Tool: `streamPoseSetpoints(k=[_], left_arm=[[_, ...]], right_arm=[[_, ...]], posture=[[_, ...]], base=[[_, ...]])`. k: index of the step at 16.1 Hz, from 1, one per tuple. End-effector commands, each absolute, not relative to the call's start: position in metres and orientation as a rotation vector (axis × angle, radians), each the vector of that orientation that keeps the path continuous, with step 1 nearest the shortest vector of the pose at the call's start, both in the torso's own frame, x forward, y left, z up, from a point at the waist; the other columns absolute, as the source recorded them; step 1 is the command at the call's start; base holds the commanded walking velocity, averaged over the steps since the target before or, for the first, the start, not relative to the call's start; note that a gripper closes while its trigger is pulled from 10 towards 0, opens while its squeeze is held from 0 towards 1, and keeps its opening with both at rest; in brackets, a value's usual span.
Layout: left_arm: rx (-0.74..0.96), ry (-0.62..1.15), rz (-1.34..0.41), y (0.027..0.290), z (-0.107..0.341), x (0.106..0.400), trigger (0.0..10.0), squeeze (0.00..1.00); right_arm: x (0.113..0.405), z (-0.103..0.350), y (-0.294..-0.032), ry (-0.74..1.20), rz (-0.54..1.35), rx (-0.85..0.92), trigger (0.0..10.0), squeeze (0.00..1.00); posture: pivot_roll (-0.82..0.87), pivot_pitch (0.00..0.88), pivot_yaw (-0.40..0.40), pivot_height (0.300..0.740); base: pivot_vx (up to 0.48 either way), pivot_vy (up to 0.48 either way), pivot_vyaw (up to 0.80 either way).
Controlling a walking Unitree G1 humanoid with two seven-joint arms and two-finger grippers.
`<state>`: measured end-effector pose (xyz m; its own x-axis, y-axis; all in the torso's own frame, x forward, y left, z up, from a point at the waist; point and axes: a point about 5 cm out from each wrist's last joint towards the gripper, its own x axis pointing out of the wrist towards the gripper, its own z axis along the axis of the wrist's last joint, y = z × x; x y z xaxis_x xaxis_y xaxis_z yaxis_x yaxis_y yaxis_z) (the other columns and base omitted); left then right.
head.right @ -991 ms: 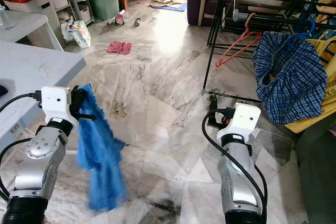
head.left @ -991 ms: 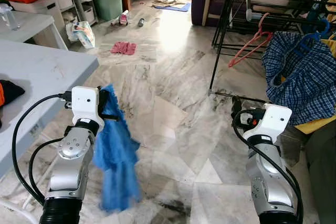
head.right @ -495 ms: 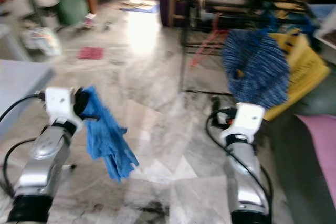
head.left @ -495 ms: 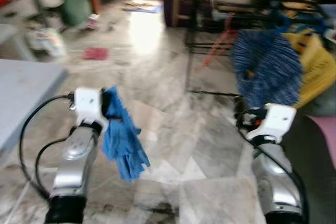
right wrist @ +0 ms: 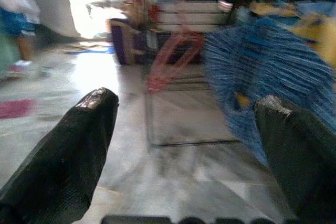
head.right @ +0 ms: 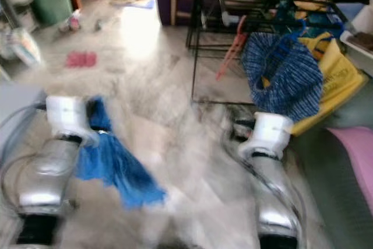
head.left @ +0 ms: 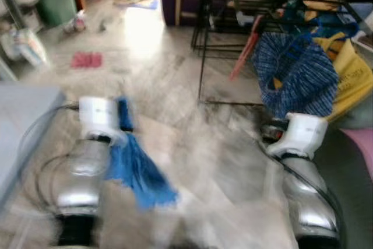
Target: Hang hanger
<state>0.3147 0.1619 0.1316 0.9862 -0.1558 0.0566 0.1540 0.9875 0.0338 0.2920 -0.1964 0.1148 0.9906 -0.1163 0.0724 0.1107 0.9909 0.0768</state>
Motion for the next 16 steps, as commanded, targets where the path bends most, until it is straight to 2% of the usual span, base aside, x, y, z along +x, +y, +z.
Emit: streamPoseSetpoints(k=[1,4,9,10,16], left_arm=[[0.057,-0.108,-0.139,0.170,0.144,0.316,10.0,0.00],[0.058,-0.096,-0.143,0.167,0.141,0.315,10.0,0.00],[0.049,-0.079,-0.156,0.158,0.135,0.312,10.0,0.00],[0.038,-0.119,-0.141,0.160,0.141,0.312,10.0,0.00],[0.033,-0.106,-0.138,0.159,0.142,0.315,10.0,0.00]], right_arm=[[0.295,0.123,-0.190,-0.104,-0.098,0.081,10.0,0.00],[0.297,0.123,-0.187,-0.103,-0.091,0.077,10.0,0.00],[0.296,0.121,-0.185,-0.102,-0.084,0.073,10.0,0.00],[0.296,0.122,-0.184,-0.105,-0.076,0.063,10.0,0.00],[0.297,0.121,-0.183,-0.105,-0.064,0.057,10.0,0.00]], posture=[[0.05,0.049,-0.061,0.740],[0.05,0.050,-0.062,0.740],[0.05,0.055,-0.060,0.740],[0.05,0.054,-0.061,0.740],[0.05,0.051,-0.059,0.740]], base=[[0.480,0.000,0.00],[0.480,0.000,-0.36],[0.471,0.000,-0.80],[0.480,0.000,0.00],[0.480,0.000,0.00]])
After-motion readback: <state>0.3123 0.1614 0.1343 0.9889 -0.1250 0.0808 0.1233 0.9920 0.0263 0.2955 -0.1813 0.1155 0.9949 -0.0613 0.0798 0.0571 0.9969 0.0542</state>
